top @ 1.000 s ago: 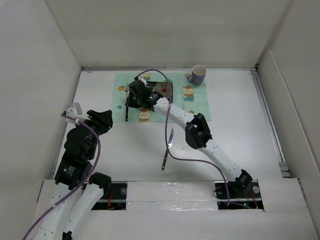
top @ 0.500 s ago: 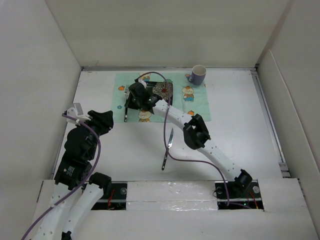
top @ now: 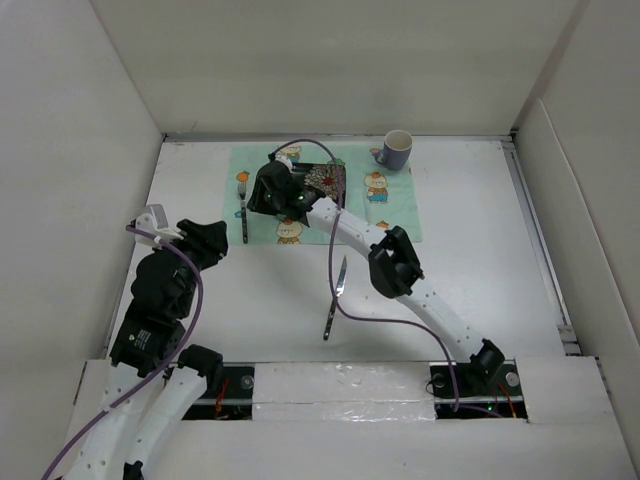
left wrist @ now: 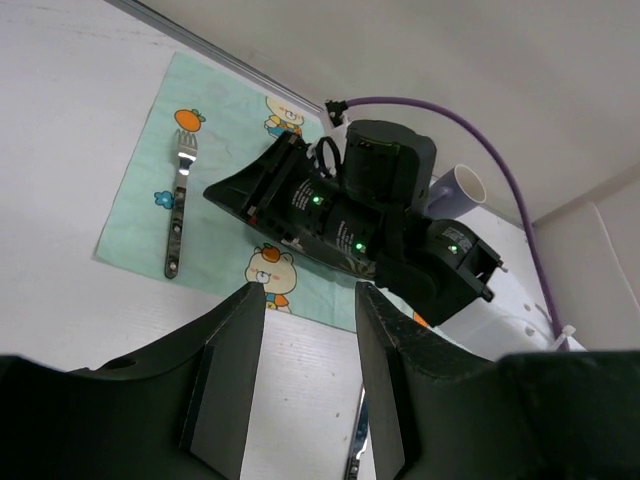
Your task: Set the dinner table for one person
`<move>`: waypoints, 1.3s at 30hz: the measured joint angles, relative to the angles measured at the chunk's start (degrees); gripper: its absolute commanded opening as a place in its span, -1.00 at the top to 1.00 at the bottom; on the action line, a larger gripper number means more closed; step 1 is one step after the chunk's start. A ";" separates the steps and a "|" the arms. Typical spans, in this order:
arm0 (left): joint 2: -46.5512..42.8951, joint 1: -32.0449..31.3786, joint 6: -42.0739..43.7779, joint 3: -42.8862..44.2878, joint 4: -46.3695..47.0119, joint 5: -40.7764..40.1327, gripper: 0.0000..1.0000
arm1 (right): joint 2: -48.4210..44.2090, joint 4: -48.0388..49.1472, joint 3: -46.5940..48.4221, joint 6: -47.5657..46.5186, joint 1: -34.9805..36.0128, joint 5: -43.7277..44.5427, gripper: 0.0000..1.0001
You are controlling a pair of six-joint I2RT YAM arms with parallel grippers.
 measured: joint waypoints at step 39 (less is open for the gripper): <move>2.86 0.50 2.34 0.00 0.15 5.18 0.30 | -58.93 1.53 -92.85 5.95 21.88 22.47 0.54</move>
